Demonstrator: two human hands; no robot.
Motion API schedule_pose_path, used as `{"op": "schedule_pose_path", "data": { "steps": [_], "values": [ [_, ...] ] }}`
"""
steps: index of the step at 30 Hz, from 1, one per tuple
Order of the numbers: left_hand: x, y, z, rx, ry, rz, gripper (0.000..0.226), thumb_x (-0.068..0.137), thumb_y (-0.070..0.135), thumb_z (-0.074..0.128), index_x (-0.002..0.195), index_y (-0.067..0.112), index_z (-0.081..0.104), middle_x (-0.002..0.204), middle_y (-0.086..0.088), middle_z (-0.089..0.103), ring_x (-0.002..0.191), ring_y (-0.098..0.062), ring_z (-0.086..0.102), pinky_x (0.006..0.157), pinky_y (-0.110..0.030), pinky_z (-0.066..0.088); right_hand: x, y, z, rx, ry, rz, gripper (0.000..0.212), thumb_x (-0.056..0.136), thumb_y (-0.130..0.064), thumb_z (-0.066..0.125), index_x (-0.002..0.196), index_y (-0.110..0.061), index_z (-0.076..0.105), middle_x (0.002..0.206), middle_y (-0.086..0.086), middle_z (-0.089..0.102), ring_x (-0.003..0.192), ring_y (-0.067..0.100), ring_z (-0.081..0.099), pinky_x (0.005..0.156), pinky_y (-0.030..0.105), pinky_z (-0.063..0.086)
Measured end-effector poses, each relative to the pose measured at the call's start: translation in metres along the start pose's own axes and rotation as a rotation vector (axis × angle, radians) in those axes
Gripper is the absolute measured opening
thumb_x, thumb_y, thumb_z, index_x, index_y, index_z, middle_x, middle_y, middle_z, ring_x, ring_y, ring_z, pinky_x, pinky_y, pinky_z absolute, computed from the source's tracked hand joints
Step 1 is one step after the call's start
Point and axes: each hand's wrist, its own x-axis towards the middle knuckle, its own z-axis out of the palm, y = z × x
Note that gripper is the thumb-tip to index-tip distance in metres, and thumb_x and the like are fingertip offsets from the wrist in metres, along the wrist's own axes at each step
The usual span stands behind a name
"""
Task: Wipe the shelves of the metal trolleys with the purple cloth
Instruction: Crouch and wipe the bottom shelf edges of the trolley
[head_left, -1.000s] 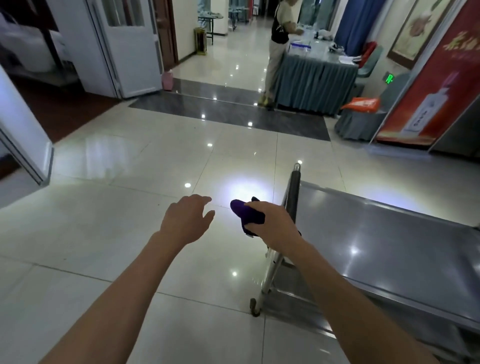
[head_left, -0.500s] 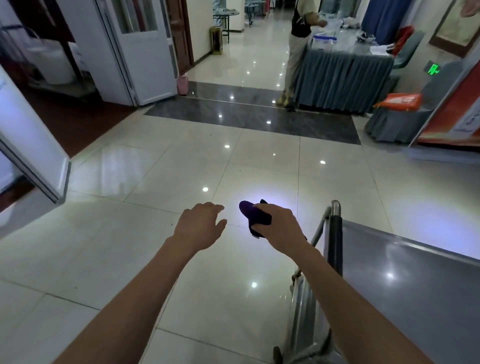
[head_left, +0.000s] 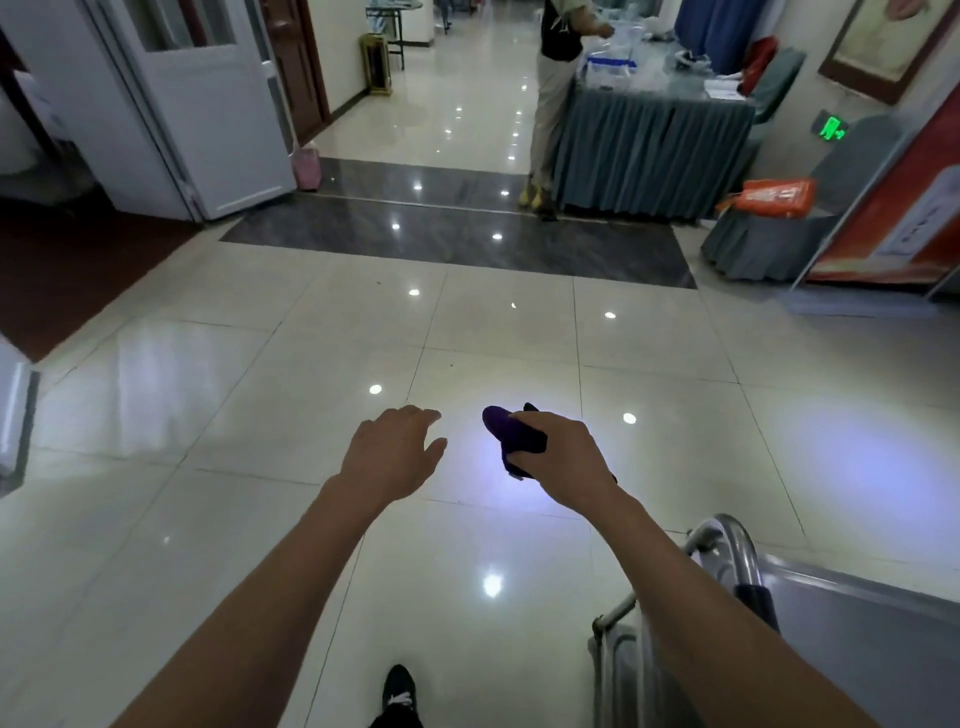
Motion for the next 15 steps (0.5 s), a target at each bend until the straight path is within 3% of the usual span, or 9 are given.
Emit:
{"op": "schedule_pose_path", "data": {
  "steps": [3,7,15],
  "values": [
    [0.067,-0.004,-0.006,0.003,-0.036,0.078,0.050,0.102,0.048,0.044,0.149,0.031,0.043,0.148,0.007,0.050,0.133,-0.018,0.048,0.106,-0.038,0.038,0.046,0.007,-0.009,0.014,0.071,0.067,0.028,0.068,-0.021,0.061,0.096,-0.024,0.063,0.087,-0.005,0.064,0.080,0.027,0.063,0.063,0.040,0.050],
    [0.155,0.020,-0.010,0.015,-0.093,0.225,0.049,0.102,0.046,0.045,0.148,0.030,0.044,0.147,0.005,0.051,0.130,-0.019,0.051,0.106,-0.040,0.041,0.093,0.031,-0.029,0.023,0.188,0.146,0.020,0.067,-0.023,0.060,0.086,-0.025,0.063,0.078,-0.006,0.060,0.064,0.021,0.054,0.056,0.034,0.044],
    [0.311,0.136,0.026,0.083,-0.201,0.531,0.049,0.102,0.046,0.045,0.147,0.028,0.046,0.145,0.004,0.053,0.129,-0.021,0.053,0.103,-0.041,0.043,0.158,0.136,-0.096,0.059,0.388,0.382,0.030,0.065,-0.022,0.064,0.094,-0.028,0.064,0.081,-0.005,0.060,0.070,0.024,0.058,0.061,0.042,0.053]
  ]
}}
